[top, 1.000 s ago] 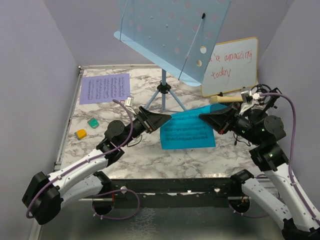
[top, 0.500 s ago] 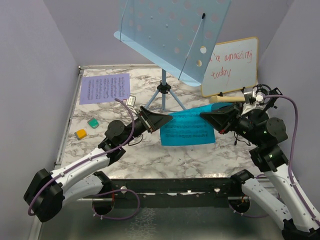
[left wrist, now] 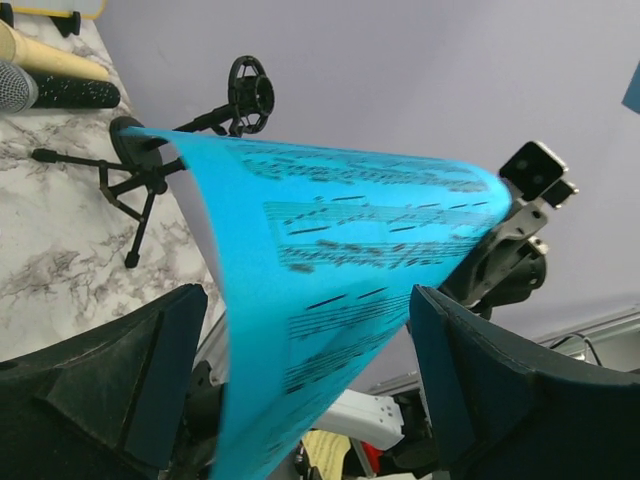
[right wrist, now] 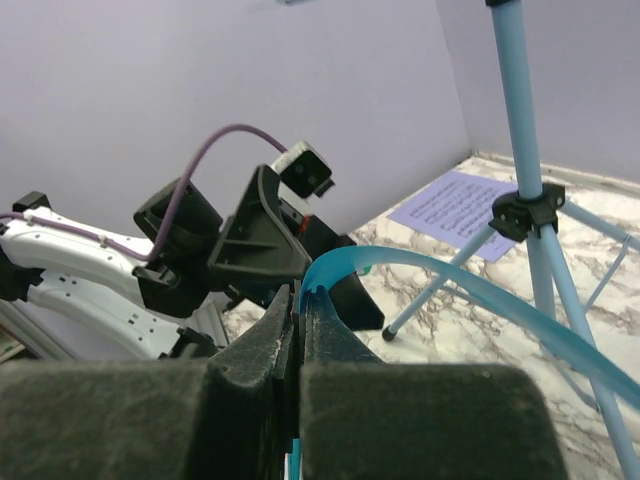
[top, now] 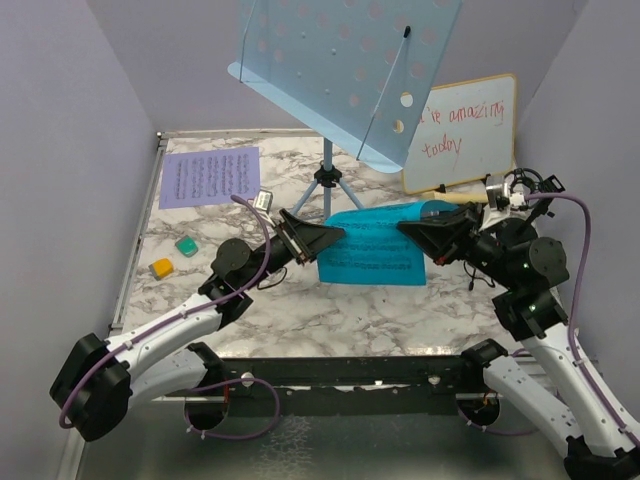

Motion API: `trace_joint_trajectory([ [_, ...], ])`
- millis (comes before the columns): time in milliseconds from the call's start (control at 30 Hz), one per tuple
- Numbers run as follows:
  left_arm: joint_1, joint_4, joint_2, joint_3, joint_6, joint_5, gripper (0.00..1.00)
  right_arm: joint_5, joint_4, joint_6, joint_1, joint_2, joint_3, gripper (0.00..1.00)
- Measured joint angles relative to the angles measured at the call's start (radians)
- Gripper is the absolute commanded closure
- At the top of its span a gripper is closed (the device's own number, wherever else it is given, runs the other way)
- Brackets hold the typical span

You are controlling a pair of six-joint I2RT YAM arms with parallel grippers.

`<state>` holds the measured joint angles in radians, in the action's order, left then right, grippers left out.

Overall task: Pack up the instrument practice props
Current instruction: Place the sheet music at the corner of the board.

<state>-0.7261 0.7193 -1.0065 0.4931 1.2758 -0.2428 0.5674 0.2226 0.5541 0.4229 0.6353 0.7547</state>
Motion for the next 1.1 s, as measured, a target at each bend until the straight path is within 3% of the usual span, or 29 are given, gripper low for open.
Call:
trace_joint_trajectory([
  [567, 0.033, 0.094, 0.043, -0.011, 0.037, -0.006, 0.31, -0.056, -0.049, -0.034, 0.0, -0.102, -0.117, 0.99],
  [833, 0.033, 0.131, 0.055, -0.031, 0.045, -0.019, 0.52, -0.094, -0.071, -0.055, 0.0, -0.097, -0.118, 1.0],
  [1100, 0.037, 0.169, 0.066, -0.056, 0.047, -0.018, 0.66, -0.118, -0.086, -0.062, 0.0, -0.086, -0.122, 0.96],
])
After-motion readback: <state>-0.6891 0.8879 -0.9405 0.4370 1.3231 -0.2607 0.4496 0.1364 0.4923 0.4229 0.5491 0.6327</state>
